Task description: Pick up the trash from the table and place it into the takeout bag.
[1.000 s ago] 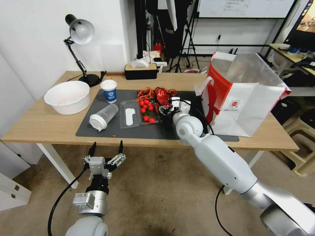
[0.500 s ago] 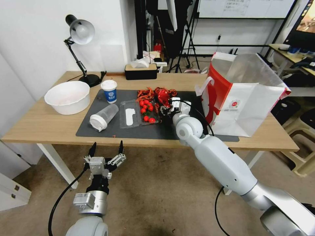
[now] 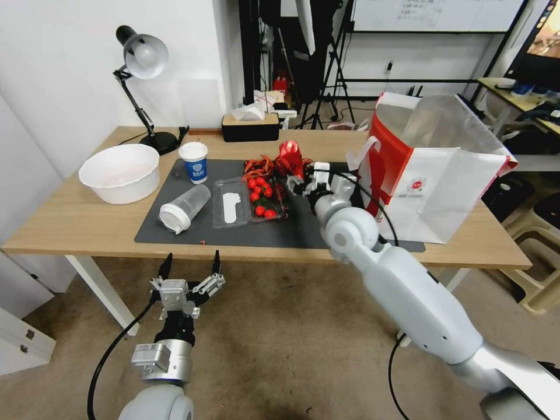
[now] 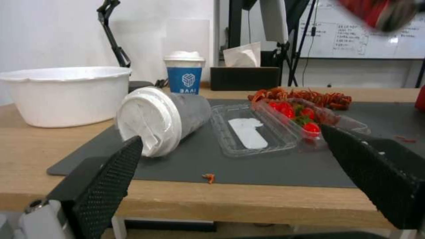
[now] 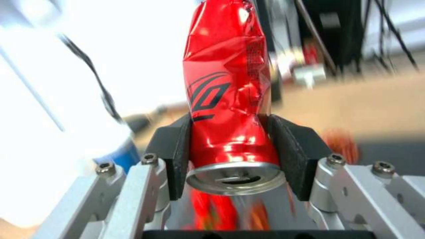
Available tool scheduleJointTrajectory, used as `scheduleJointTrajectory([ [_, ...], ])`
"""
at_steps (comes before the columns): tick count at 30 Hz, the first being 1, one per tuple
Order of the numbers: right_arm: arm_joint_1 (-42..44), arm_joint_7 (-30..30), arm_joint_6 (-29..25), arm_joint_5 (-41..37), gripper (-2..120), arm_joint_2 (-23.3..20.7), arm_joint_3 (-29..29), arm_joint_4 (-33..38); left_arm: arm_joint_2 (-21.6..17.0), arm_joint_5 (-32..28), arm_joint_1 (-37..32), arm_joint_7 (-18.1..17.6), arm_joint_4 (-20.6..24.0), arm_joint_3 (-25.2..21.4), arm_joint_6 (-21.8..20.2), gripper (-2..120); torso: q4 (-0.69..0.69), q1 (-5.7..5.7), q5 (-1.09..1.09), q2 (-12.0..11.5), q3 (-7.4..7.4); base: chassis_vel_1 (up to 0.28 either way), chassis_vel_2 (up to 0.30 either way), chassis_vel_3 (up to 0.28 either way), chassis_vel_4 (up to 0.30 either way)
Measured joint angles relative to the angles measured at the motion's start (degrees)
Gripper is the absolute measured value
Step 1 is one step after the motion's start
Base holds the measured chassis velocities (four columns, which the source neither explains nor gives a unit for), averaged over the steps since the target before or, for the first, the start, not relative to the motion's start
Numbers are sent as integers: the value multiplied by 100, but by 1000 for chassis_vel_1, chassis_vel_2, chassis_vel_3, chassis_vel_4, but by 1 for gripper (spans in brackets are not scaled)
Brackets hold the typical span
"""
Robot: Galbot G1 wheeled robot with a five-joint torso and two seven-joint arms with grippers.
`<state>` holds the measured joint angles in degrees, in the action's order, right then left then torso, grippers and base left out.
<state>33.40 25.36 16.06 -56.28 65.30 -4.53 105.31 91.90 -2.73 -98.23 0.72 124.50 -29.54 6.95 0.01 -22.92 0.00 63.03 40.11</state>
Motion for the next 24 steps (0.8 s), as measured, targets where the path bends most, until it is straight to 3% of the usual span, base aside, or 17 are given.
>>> scheduleJointTrajectory([
  [9, 56, -229, 2, 166, 40, -184, 1040, 830, 7, 22, 3, 5, 20, 17, -3, 100, -2, 0, 0, 0, -1, 0, 0, 0, 0],
  [13, -4, 160, 536, 273, 40, -573, 1977, 1210, 10, 51, -3, 14, 48, 54, -6, 100, -1, 0, 1, 0, -1, 0, 0, 0, 0],
  [18, 10, 528, 990, 275, 40, -838, 2334, 1206, 14, 76, -6, 21, 69, 86, -6, 100, -1, 0, 0, 0, -1, 0, 0, 0, 0],
  [21, 248, 915, 1649, 270, 40, -979, 2819, 1154, 13, 97, -42, 27, 113, 109, -1, 100, -2, -1, 2, 0, -1, 0, 0, 0, 0],
  [24, 294, 996, 1782, 252, 40, -982, 2917, 1132, 8, 98, -55, 28, 128, 108, 3, 100, -1, -1, 2, 0, -1, 0, 0, 0, 0],
])
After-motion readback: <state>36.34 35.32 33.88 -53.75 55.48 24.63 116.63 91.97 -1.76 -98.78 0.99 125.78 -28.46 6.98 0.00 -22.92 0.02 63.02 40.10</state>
